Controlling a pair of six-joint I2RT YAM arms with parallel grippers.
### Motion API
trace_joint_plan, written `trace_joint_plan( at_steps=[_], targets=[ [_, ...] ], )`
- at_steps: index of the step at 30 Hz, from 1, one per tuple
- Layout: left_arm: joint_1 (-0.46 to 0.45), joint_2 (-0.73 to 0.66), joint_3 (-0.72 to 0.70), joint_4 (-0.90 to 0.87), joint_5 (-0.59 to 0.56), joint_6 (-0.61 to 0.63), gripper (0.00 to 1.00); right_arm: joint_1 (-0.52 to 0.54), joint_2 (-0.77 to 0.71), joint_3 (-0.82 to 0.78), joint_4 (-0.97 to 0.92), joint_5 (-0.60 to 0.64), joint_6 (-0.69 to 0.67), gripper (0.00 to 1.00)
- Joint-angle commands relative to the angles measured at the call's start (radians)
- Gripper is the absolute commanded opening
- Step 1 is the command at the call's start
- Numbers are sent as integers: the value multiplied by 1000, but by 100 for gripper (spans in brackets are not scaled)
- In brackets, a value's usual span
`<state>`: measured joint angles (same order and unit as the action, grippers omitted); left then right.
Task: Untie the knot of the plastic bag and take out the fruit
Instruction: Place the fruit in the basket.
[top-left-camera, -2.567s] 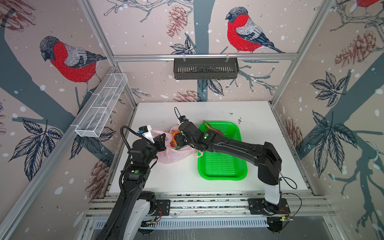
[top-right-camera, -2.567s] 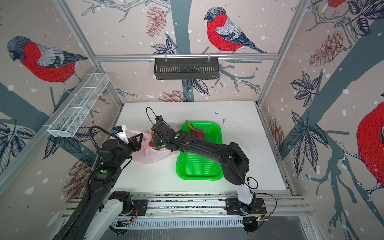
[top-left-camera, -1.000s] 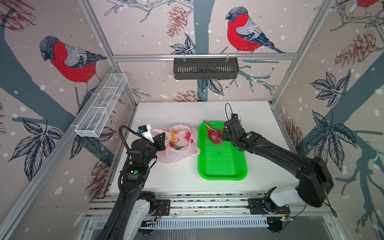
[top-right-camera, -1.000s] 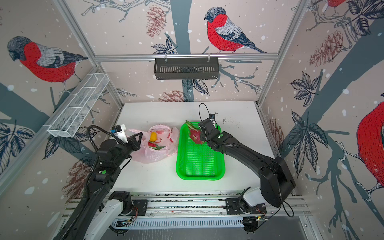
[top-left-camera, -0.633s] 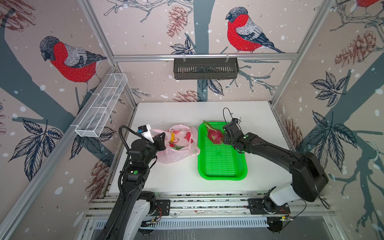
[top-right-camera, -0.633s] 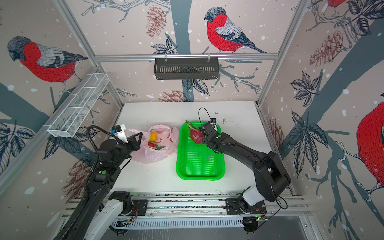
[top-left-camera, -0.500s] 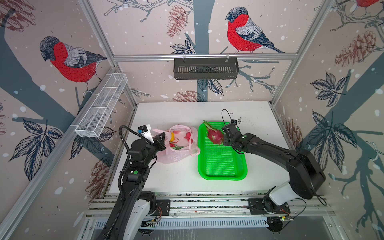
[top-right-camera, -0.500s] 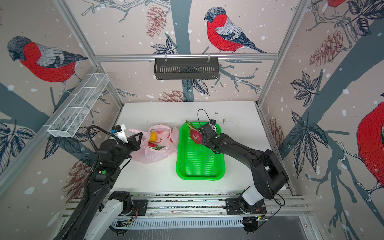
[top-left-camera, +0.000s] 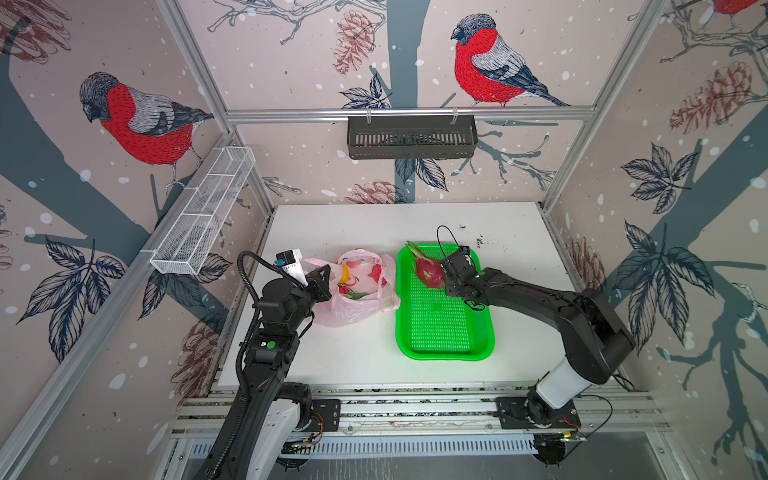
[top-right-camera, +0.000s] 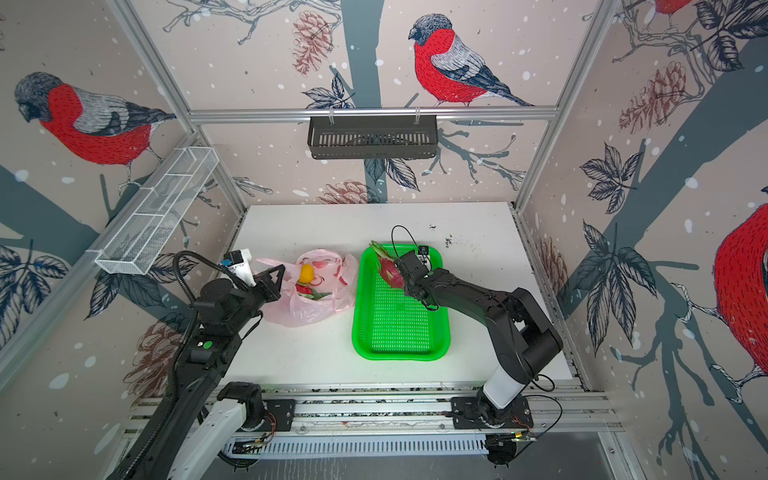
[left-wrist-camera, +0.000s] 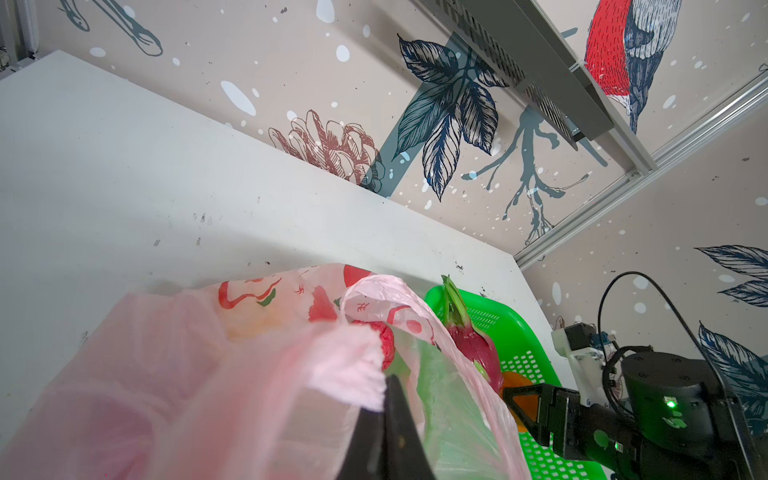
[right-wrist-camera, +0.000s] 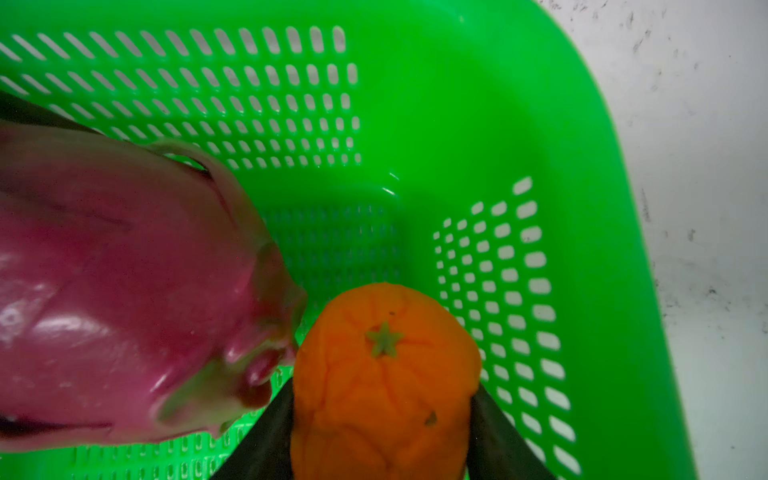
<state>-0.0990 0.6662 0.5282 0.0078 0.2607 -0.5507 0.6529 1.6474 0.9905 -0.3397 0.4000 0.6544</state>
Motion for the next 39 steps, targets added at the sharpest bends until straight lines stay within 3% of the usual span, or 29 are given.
trace_joint_plan(
  at_steps=[1,5,18,23,39],
  targets=[
    [4,-2,7,16,0,7,0,-3,13,-1,17,14,5,41],
    [3,-2,7,15,-1,6,0,-3,25,-3,21,10,4,47],
    [4,-7,9,10,-2,8,0,-2,34,0,19,12,8,82],
    [4,-7,10,9,-1,9,0,2,22,0,16,20,14,86],
    [4,-11,12,9,1,11,0,37,-38,54,-47,75,25,87]
  ],
)
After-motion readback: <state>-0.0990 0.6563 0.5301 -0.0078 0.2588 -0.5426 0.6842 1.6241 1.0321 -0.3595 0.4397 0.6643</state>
